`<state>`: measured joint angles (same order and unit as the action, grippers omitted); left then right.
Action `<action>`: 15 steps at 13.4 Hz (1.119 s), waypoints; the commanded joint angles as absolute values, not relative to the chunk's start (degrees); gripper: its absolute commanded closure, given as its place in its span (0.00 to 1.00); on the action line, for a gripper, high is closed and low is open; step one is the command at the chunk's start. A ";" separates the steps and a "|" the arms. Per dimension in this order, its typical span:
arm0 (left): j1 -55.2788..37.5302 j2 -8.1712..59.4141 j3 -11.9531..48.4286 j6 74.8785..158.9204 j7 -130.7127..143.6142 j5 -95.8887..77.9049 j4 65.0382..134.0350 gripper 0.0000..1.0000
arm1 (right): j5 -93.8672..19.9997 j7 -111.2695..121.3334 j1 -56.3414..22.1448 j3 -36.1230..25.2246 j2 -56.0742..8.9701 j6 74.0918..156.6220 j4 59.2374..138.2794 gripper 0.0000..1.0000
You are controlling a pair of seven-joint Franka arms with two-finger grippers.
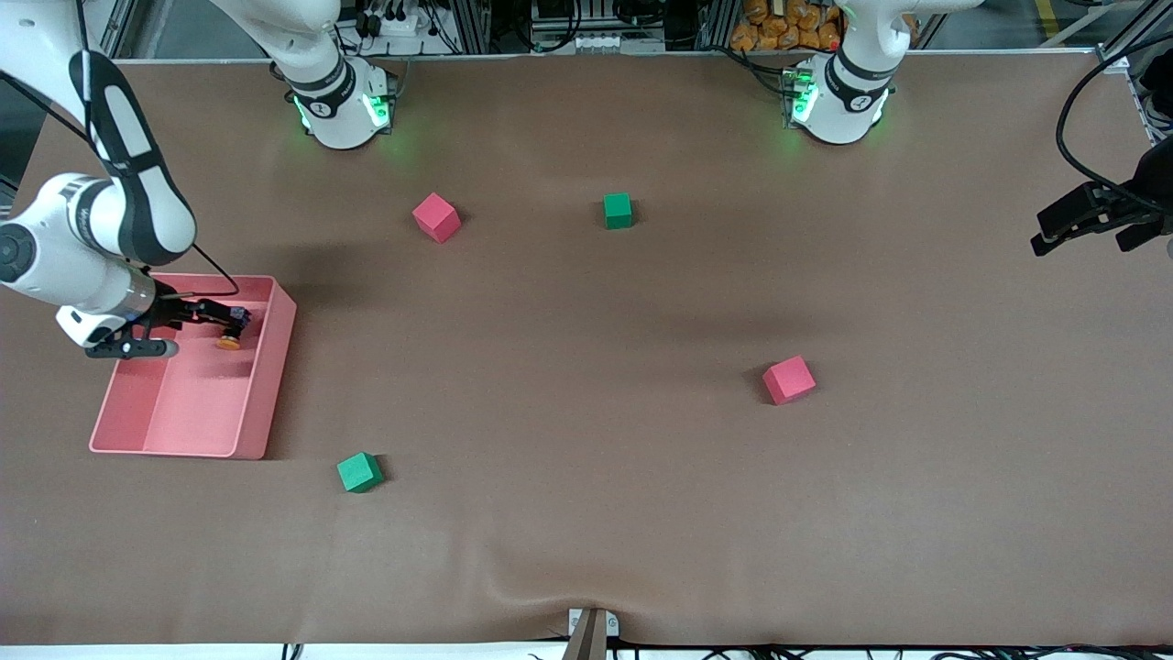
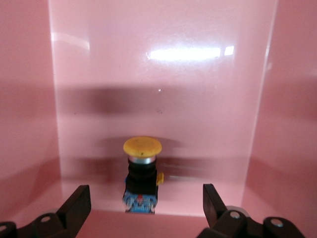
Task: Place and upright button with both arms
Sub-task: 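Lower the right gripper into the tray and grasp the yellow button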
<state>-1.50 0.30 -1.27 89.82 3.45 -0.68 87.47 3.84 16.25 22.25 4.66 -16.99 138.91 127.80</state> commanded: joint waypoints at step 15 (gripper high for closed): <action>-1.05 0.62 -1.14 89.03 2.46 0.53 86.31 0.00 | 5.71 15.21 24.87 4.75 -22.50 143.88 128.14 0.00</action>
<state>-1.36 0.36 -1.35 89.81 3.45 -0.68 87.38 3.95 16.08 23.62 4.04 -22.03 142.45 127.80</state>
